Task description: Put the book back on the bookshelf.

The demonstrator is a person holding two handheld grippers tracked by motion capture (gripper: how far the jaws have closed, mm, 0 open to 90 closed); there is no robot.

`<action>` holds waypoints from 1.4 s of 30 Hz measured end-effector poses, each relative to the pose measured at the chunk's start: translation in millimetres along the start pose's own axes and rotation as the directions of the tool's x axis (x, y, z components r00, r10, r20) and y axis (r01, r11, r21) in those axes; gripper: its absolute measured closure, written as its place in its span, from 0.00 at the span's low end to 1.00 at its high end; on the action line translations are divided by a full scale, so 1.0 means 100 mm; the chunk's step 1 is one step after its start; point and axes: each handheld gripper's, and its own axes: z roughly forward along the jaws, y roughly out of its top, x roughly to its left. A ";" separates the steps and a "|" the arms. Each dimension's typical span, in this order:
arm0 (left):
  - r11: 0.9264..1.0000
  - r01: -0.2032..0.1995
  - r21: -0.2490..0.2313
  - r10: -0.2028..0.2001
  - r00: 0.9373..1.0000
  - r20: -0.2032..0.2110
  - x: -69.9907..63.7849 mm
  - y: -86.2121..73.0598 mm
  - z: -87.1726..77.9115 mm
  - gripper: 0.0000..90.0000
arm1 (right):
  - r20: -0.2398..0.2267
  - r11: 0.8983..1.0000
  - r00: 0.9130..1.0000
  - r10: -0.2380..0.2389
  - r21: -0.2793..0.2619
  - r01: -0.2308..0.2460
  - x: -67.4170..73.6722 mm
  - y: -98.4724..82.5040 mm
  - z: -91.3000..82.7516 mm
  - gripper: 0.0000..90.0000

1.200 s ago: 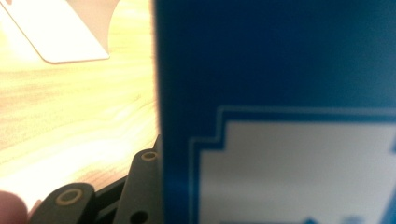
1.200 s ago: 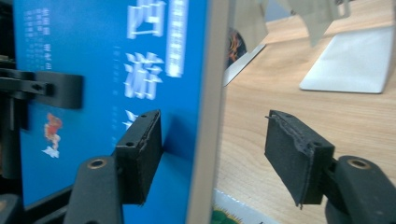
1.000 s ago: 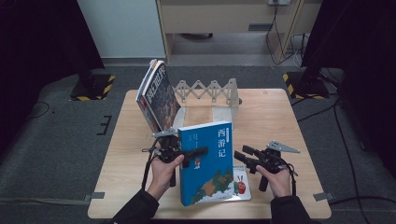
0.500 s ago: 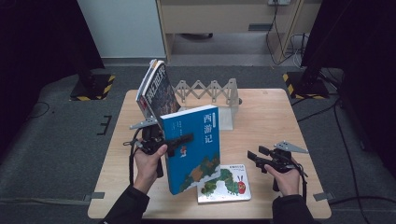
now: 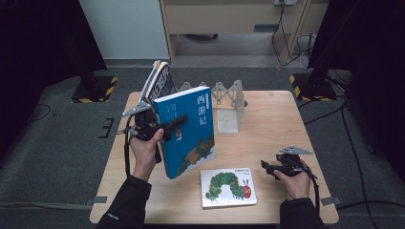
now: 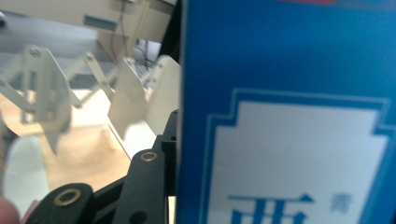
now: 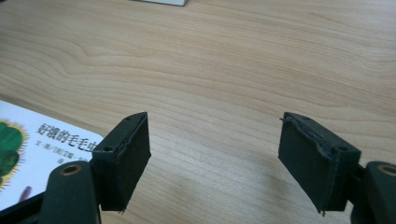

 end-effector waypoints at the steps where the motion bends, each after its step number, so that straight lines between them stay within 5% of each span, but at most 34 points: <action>1: 1.000 -0.004 -0.003 0.004 1.000 -0.010 0.01 0.03 0.01 0.66 | 0.004 1.000 1.000 -0.005 0.009 0.005 -0.01 0.00 0.00 0.27; 7: 0.999 -0.035 -0.006 0.035 0.997 -0.074 0.04 0.20 0.13 0.66 | 0.033 0.999 0.999 -0.021 0.041 0.019 -0.03 -0.02 0.05 0.26; 20: 0.999 -0.032 -0.002 0.032 0.987 -0.157 0.17 0.34 0.48 0.66 | 0.069 0.995 0.997 -0.046 0.091 0.039 -0.07 -0.06 0.14 0.23; 32: 0.999 -0.048 0.012 0.049 0.968 -0.246 0.31 0.35 0.93 0.66 | 0.090 0.992 0.991 -0.101 0.083 0.094 -0.05 -0.08 0.19 0.15; 42: 0.998 -0.058 0.023 0.063 0.952 -0.300 0.41 0.38 1.26 0.66 | 0.088 0.994 0.991 -0.101 0.048 0.097 -0.07 -0.12 0.20 0.11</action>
